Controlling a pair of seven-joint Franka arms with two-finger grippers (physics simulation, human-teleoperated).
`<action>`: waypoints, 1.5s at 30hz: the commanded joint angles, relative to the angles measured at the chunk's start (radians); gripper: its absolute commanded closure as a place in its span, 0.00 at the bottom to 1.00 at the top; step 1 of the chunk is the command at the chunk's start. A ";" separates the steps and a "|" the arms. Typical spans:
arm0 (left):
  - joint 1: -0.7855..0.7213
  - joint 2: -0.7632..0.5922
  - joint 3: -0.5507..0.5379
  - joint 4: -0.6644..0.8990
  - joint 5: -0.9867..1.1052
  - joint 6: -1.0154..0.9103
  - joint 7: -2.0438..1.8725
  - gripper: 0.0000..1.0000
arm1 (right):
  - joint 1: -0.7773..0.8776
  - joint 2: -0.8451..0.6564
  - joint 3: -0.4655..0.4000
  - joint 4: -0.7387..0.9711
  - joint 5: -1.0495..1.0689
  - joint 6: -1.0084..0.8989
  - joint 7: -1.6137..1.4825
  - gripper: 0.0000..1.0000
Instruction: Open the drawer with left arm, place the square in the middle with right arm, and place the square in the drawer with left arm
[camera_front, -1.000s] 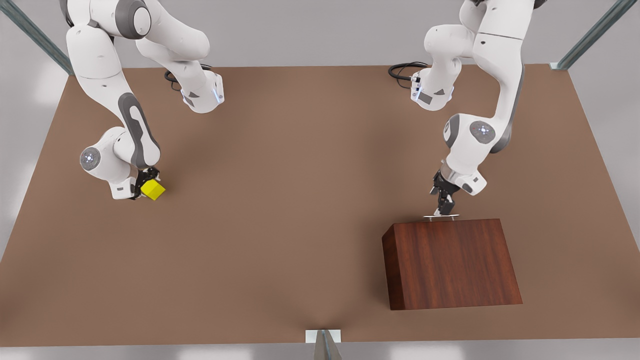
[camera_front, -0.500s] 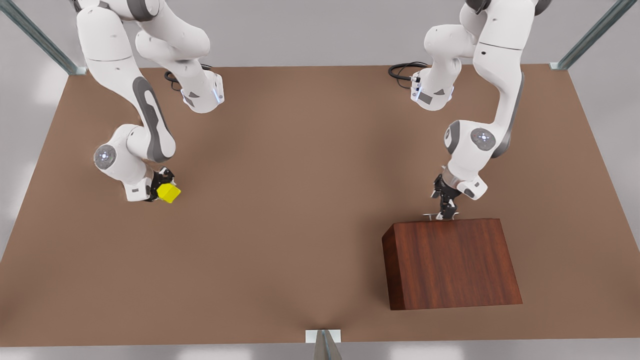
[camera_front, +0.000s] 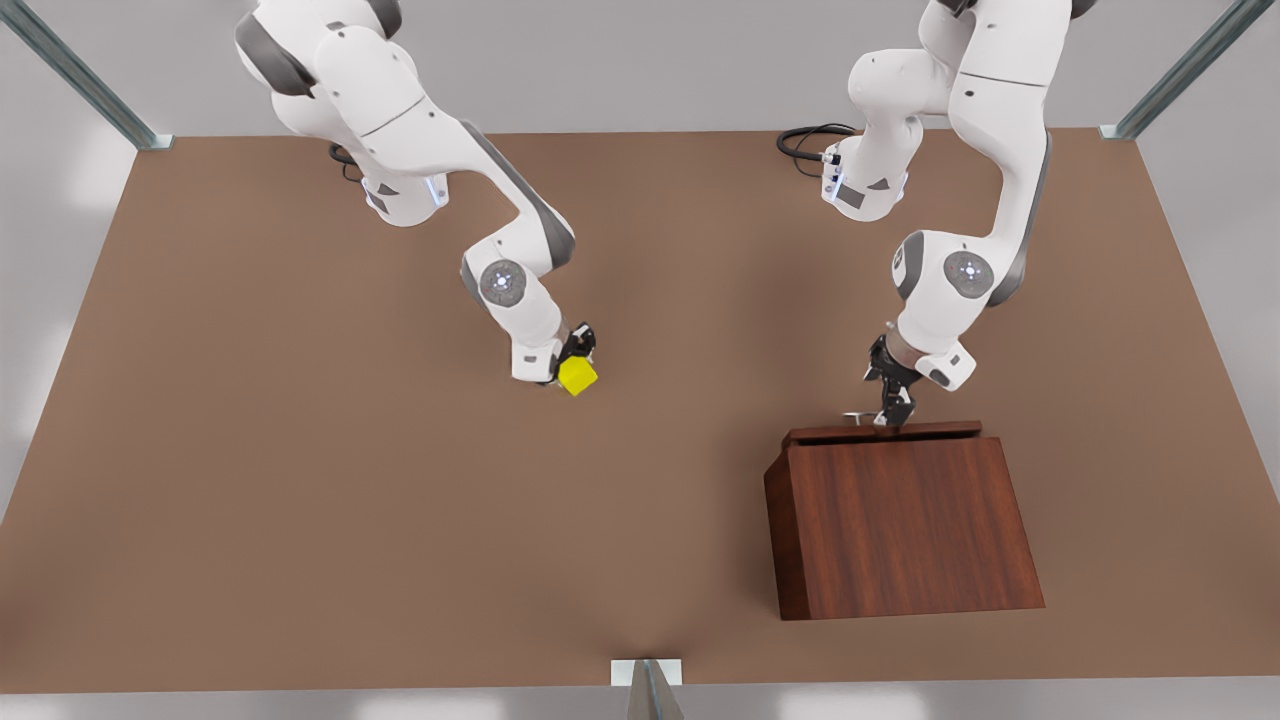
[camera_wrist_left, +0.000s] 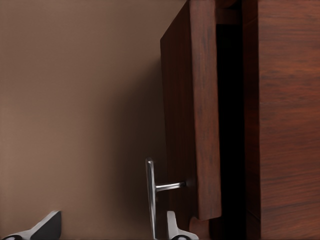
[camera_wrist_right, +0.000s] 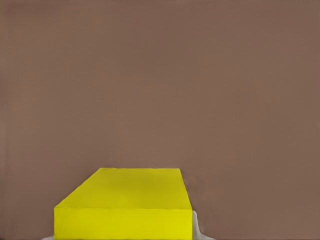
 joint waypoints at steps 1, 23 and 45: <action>0.000 0.000 0.000 -0.002 0.000 0.000 -0.002 0.00 | 0.019 0.015 -0.001 0.024 -0.004 -0.001 0.035 0.42; -0.035 -0.146 -0.002 -0.160 -0.001 -0.023 -0.069 0.00 | 0.314 0.181 -0.125 0.243 -0.035 -0.018 0.219 0.00; -0.121 -0.183 -0.015 0.197 0.012 -0.506 0.363 0.00 | -0.532 -0.374 -0.204 0.516 -0.181 -0.967 0.058 0.00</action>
